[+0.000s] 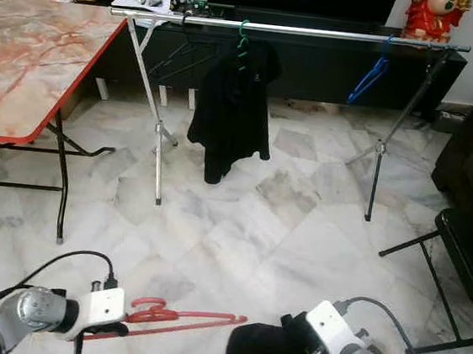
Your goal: Hang hanger
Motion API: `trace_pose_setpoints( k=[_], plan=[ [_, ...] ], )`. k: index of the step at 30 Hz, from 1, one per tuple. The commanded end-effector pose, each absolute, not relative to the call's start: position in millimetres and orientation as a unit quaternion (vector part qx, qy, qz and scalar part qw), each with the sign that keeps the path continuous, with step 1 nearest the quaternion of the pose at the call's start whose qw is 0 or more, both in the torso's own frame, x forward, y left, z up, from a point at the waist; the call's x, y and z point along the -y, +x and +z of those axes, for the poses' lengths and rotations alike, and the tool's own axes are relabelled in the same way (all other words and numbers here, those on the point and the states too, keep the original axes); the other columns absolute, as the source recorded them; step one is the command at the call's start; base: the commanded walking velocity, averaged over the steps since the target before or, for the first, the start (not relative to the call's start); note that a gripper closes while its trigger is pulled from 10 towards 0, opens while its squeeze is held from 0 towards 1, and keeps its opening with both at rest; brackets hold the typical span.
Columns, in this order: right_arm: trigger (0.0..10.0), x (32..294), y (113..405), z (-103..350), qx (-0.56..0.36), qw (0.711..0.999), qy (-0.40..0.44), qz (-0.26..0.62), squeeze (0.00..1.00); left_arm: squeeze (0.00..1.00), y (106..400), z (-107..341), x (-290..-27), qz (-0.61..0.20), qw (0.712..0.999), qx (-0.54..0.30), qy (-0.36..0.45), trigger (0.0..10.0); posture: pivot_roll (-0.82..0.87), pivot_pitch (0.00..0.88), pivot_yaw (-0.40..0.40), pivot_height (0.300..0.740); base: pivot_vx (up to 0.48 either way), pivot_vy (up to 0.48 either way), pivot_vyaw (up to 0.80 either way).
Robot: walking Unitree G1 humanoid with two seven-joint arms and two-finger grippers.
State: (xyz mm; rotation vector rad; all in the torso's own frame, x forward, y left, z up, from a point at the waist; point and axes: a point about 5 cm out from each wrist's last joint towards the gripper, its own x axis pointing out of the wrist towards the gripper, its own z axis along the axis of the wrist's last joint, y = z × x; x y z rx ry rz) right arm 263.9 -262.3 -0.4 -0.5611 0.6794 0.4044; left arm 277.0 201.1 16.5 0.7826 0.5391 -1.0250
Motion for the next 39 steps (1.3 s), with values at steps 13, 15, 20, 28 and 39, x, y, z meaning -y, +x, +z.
trace_pose_setpoints(
  k=[13,15,20,28,39],
  plan=[
    [0.0,240.7,232.0,-42.4,-0.349,0.934,0.031,-0.073,0.0,0.0,281.9,16.6,-198.5,-0.294,0.907,-0.179,0.244,10.0,0.07,0.109,0.016,0.74,0.0,0.0,0.0],
    [0.0,234.2,224.6,-49.4,-0.349,0.927,0.081,-0.108,0.0,0.0,282.6,17.8,-197.1,-0.262,0.928,-0.166,0.208,10.0,0.07,0.108,0.026,0.74,0.0,0.0,0.0],
    [0.0,227.5,216.7,-55.9,-0.339,0.917,0.139,-0.156,0.0,0.0,284.3,20.0,-203.1,-0.197,0.955,-0.152,0.16,10.0,0.08,0.106,0.035,0.74,0.0,0.0,0.0],
    [0.0,205.6,231.9,-46.8,-0.279,0.935,0.162,-0.146,0.0,0.0,268.9,2.9,-227.4,-0.111,0.965,-0.202,0.121,10.0,0.06,0.097,0.055,0.74,0.0,0.0,0.0],
    [5.5,200.6,248.7,-29.8,-0.21,0.953,0.154,-0.152,0.0,0.0,203.9,-51.2,-251.5,-0.014,0.929,-0.362,0.071,10.0,0.05,0.066,0.061,0.74,0.0,0.0,0.0]
  ],
)
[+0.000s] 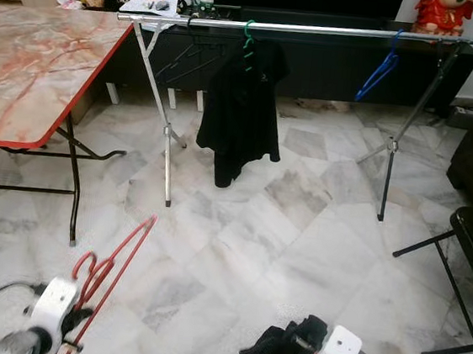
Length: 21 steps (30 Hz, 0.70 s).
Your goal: Hang hanger
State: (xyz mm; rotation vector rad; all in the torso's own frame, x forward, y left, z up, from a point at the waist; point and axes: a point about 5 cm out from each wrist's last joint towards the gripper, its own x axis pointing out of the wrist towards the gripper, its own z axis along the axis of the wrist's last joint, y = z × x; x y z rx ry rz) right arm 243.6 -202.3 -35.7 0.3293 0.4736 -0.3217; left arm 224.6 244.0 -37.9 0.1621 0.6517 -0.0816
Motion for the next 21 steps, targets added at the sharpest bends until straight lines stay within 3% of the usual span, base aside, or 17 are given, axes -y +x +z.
trace_pose_setpoints(
  k=[1,2,3,9,12,21],
  plan=[
    [5.5,200.6,248.7,-29.8,-0.21,0.953,0.154,-0.152,0.0,0.0,203.9,-51.2,-251.5,-0.014,0.929,-0.362,0.071,10.0,0.05,0.066,0.061,0.74,0.0,0.0,0.0],
    [7.1,200.3,249.3,-28.7,-0.206,0.955,0.151,-0.149,0.0,0.0,196.9,-55.2,-253.2,-0.007,0.925,-0.374,0.069,10.0,0.05,0.066,0.061,0.74,0.0,0.0,0.0],
    [10.0,200.9,249.9,-27.3,-0.2,0.958,0.144,-0.146,0.0,0.0,184.1,-62.1,-256.9,0.012,0.915,-0.397,0.067,10.0,0.05,0.059,0.057,0.74,0.0,0.0,0.0],
    [10.0,209.2,255.0,-17.4,-0.163,0.964,0.138,-0.162,0.0,0.0,155.1,-76.1,-261.7,0.048,0.893,-0.445,0.051,10.0,0.05,0.051,0.053,0.74,0.0,0.0,0.0],
    [10.0,211.3,259.4,-12.1,-0.148,0.965,0.137,-0.165,0.0,0.0,154.2,-76.8,-261.2,0.052,0.892,-0.447,0.049,10.0,0.05,0.055,0.051,0.74,0.0,0.0,0.0],
    [10.0,207.2,273.4,0.6,-0.125,0.973,0.122,-0.152,0.0,0.0,159.2,-77.6,-254.7,0.048,0.89,-0.452,0.048,10.0,0.05,0.074,0.05,0.74,0.0,0.423,0.0]
  ],
)
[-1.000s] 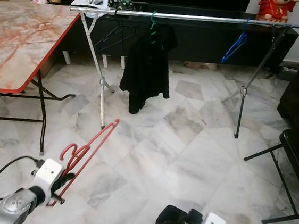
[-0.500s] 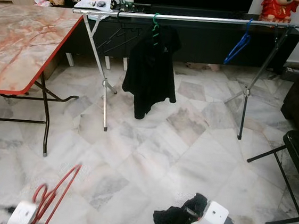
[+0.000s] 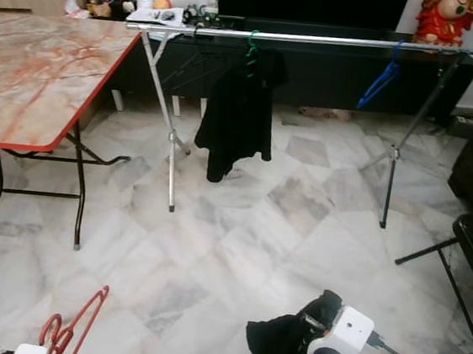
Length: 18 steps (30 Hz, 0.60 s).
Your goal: Hang hanger
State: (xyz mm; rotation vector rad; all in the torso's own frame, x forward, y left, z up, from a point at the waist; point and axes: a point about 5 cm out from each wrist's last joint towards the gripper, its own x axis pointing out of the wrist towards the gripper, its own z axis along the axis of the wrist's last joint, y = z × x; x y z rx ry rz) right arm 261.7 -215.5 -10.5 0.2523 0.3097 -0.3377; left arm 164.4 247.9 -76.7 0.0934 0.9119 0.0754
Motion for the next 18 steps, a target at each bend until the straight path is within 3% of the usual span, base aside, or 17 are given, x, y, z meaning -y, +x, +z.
trace_pose_setpoints(
  k=[1,18],
  plan=[
    [10.0,207.1,273.7,0.9,-0.124,0.973,0.121,-0.152,0.0,0.0,159.4,-77.6,-254.6,0.049,0.89,-0.452,0.047,10.0,0.05,0.074,0.05,0.74,0.0,0.48,0.0],
    [10.0,196.0,291.9,21.6,-0.084,0.988,0.067,-0.112,0.0,0.0,150.4,-82.3,-253.0,0.053,0.881,-0.468,0.044,10.0,0.05,0.088,0.05,0.74,0.0,0.48,0.0]
  ],
)
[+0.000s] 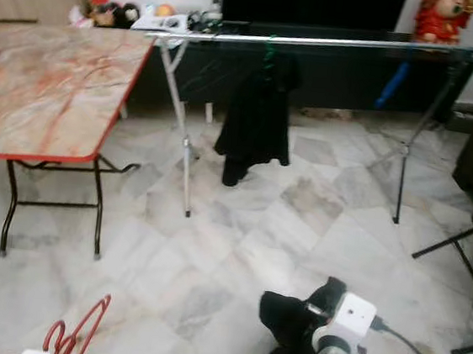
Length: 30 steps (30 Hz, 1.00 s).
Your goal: Hang hanger
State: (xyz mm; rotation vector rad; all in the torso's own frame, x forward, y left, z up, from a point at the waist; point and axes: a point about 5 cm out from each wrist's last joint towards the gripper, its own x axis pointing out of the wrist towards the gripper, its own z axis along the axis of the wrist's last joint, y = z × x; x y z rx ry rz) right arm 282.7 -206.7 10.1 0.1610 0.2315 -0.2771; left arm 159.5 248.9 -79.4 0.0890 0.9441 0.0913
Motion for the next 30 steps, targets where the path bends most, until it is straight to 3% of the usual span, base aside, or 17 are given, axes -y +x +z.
trace_pose_setpoints(
  k=[1,18,23,30],
  plan=[
    [10.0,194.8,293.3,23.2,-0.081,0.989,0.065,-0.108,0.0,0.0,150.3,-82.4,-253.0,0.053,0.881,-0.469,0.044,10.0,0.05,0.088,0.051,0.74,0.0,0.48,0.0],
    [10.0,180.5,303.2,35.8,-0.056,0.996,0.025,-0.065,0.0,0.0,149.2,-83.0,-252.5,0.053,0.88,-0.47,0.039,10.0,0.06,0.084,0.048,0.74,0.0,0.48,0.0],
    [10.0,179.6,303.7,36.2,-0.055,0.996,0.024,-0.064,0.0,0.0,149.0,-83.2,-252.3,0.053,0.88,-0.471,0.039,10.0,0.06,0.078,0.048,0.74,0.0,0.48,0.58],
    [10.0,179.6,306.0,38.6,-0.054,0.996,0.027,-0.067,0.0,0.0,148.9,-83.4,-252.0,0.054,0.88,-0.471,0.038,10.0,0.07,0.071,0.048,0.74,0.0,0.48,0.0]
  ],
)
